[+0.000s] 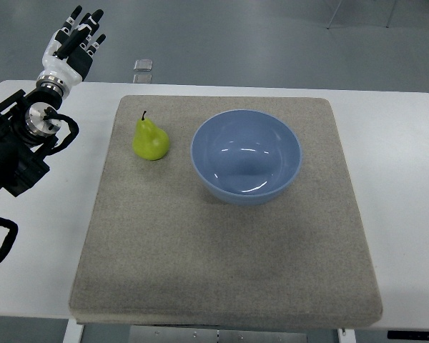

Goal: Place pear in bowl with left hand
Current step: 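Raise the left hand and swing it over the mat toward the pear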

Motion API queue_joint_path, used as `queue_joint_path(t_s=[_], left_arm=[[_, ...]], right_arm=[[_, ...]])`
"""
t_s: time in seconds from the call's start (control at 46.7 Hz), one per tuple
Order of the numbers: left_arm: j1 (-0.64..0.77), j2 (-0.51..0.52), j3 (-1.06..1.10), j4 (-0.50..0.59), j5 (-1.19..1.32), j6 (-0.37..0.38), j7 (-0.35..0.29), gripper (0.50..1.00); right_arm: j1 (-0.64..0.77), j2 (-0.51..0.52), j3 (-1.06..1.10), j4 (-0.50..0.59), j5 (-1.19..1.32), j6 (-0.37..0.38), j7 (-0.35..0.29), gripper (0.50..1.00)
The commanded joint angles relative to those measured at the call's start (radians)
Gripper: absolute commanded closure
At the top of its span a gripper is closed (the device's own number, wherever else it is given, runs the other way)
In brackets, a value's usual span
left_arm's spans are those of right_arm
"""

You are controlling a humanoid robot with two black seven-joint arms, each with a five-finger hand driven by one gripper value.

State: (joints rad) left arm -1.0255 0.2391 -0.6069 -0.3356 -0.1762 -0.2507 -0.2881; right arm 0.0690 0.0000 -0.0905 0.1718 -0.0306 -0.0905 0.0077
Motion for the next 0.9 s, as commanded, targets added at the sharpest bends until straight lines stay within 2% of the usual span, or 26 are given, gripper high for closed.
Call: queue_joint_path(t_s=[0.0,0.257,0.578,0.877], left_arm=[[-0.018,0.031,0.093,-0.031,0.010,-0.010,0.001,0.510],[-0.090,0.132,0.348,-0.118,0.150,-0.059,0.000,0.508],[-0.160,0.207,0.360,-0.154,0.654,-0.194,-0.002,0.510],[-0.189,0.285,0.361,-0.384,1.078,-0.217,-0.003,0.510]], right_arm=[[0.000,0.000,0.000,0.000,0.000,0.000,0.000,0.576],[0.000,0.000,0.000,0.000,0.000,0.000,0.000,0.576],[0.000,0.000,0.000,0.000,0.000,0.000,0.000,0.576],[0.000,0.000,0.000,0.000,0.000,0.000,0.000,0.576]])
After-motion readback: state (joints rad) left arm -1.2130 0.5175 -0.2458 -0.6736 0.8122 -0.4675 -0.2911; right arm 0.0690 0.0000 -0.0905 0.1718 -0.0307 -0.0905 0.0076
